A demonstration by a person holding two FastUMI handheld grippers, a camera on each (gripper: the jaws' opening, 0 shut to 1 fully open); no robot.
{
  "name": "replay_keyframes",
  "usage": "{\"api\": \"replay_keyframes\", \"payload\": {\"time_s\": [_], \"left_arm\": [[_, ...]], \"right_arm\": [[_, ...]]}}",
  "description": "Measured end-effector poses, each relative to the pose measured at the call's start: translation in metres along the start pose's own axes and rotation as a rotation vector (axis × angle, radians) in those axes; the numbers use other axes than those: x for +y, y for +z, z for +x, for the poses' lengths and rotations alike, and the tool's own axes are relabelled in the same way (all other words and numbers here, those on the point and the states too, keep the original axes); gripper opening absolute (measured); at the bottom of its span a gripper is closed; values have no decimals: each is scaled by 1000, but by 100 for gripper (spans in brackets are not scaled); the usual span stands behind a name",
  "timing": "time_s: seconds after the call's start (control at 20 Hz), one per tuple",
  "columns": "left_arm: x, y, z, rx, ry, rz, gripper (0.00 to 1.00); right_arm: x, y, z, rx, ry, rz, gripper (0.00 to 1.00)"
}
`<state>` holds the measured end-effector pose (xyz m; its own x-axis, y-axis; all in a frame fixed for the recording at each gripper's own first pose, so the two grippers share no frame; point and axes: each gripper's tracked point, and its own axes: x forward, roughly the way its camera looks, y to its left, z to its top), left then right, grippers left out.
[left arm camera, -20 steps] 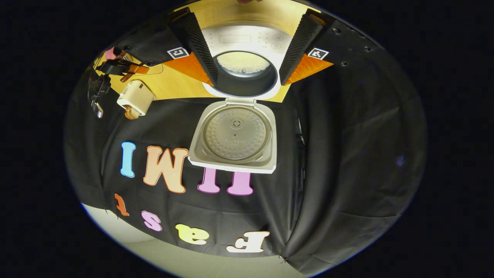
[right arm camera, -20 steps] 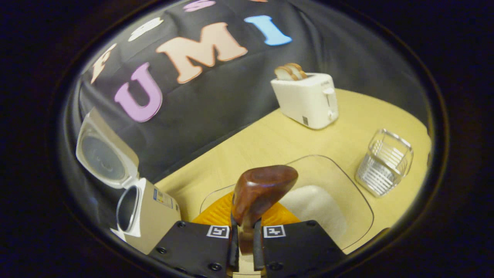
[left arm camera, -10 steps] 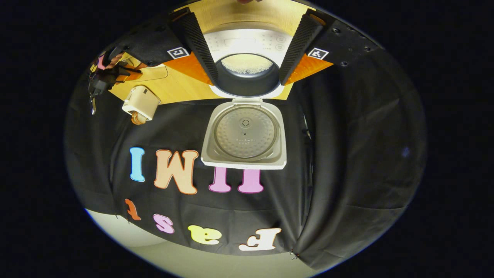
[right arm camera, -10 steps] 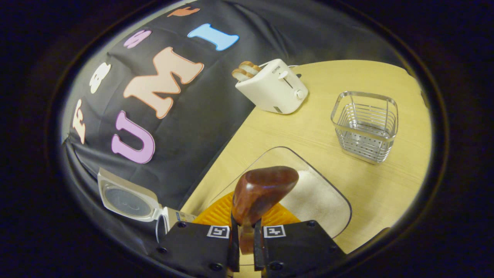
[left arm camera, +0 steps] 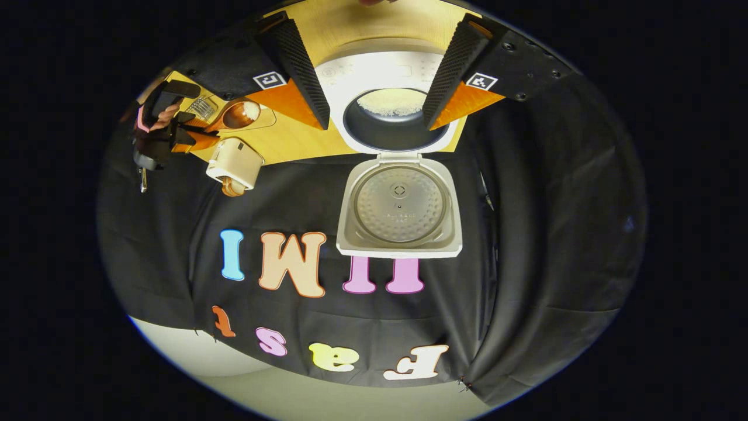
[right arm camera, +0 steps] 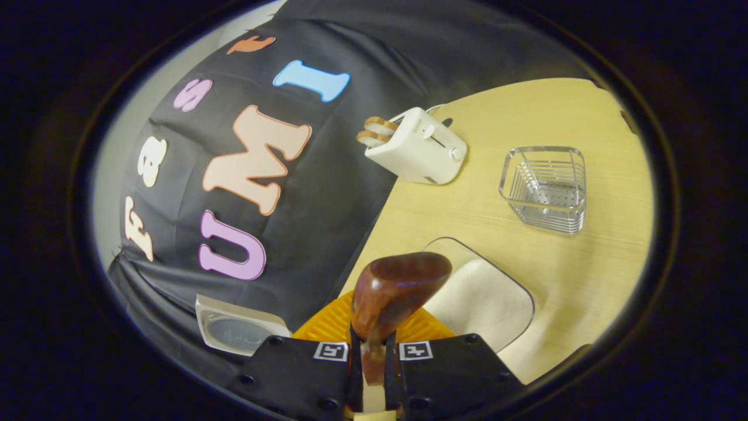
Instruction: Close the left gripper, press the button to open the rice cooker; take a wooden spoon from the chopstick holder with the right hand, scoop a spoonful of rice and pour it into the rice cooker, then put the wooden spoon back into the chopstick holder.
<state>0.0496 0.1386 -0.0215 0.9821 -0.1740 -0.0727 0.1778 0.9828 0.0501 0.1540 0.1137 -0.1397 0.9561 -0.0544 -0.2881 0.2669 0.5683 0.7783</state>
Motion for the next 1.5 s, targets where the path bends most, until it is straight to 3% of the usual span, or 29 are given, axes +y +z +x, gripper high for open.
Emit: {"api": "replay_keyframes", "payload": {"time_s": [0.3, 0.8, 1.15, 1.5], "left_arm": [[5, -5, -12, 1, -5, -14, 95], [31, -16, -32, 18, 13, -25, 95], [52, -18, -43, 12, 44, -40, 95], [62, -30, -52, 25, 43, -74, 95]], "right_arm": [[50, -3, -21, -23, 63, -41, 18], [188, -56, -21, -2, 244, -149, 18], [262, -120, -7, 13, 313, -366, 17], [309, -193, 0, -79, 377, -818, 17]]}}
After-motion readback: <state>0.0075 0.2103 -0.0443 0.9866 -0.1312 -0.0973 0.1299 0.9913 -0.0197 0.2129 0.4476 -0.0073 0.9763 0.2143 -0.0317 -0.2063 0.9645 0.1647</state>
